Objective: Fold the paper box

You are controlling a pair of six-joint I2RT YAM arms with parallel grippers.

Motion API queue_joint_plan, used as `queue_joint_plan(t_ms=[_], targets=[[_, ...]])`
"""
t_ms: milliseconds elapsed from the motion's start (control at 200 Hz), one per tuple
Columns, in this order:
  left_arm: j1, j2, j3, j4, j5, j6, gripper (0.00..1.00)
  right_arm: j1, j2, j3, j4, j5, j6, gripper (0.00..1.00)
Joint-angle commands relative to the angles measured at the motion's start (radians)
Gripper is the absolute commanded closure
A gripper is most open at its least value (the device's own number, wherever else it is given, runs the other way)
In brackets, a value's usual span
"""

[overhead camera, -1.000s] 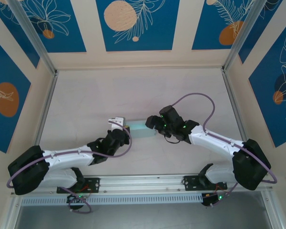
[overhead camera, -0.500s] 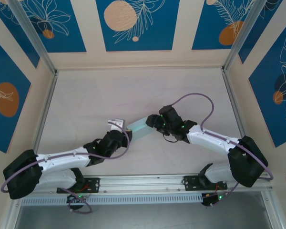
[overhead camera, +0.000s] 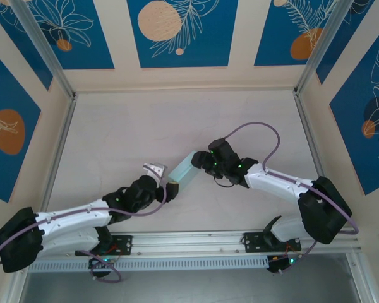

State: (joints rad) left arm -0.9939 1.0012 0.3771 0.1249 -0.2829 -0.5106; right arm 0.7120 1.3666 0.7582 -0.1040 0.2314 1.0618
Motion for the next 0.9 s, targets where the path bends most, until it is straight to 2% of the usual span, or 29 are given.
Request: queue_joint_plan(t_ms=[0, 215, 350, 480, 625, 895], targets=[[-0.011, -0.017, -0.015, -0.049, 0.048, 0.017, 0.22, -0.004, 0.038, -0.010, -0.131, 0.020, -0.022, 0.32], [-0.011, -0.040, 0.045, -0.074, 0.100, 0.012, 0.04, -0.004, 0.038, -0.010, -0.138, 0.020, -0.024, 0.32], [0.001, -0.077, 0.112, -0.100, 0.121, -0.006, 0.00, -0.002, 0.034, -0.010, -0.142, 0.022, -0.028, 0.33], [0.048, -0.071, 0.188, -0.149, 0.134, -0.045, 0.00, 0.000, 0.034, -0.011, -0.141, 0.022, -0.028, 0.33], [0.144, 0.026, 0.226, -0.169, 0.185, -0.130, 0.02, 0.001, 0.034, -0.018, -0.135, 0.020, -0.026, 0.32], [0.182, 0.212, 0.225, -0.086, 0.257, -0.166, 0.18, 0.004, 0.036, -0.021, -0.128, 0.014, -0.024, 0.33]])
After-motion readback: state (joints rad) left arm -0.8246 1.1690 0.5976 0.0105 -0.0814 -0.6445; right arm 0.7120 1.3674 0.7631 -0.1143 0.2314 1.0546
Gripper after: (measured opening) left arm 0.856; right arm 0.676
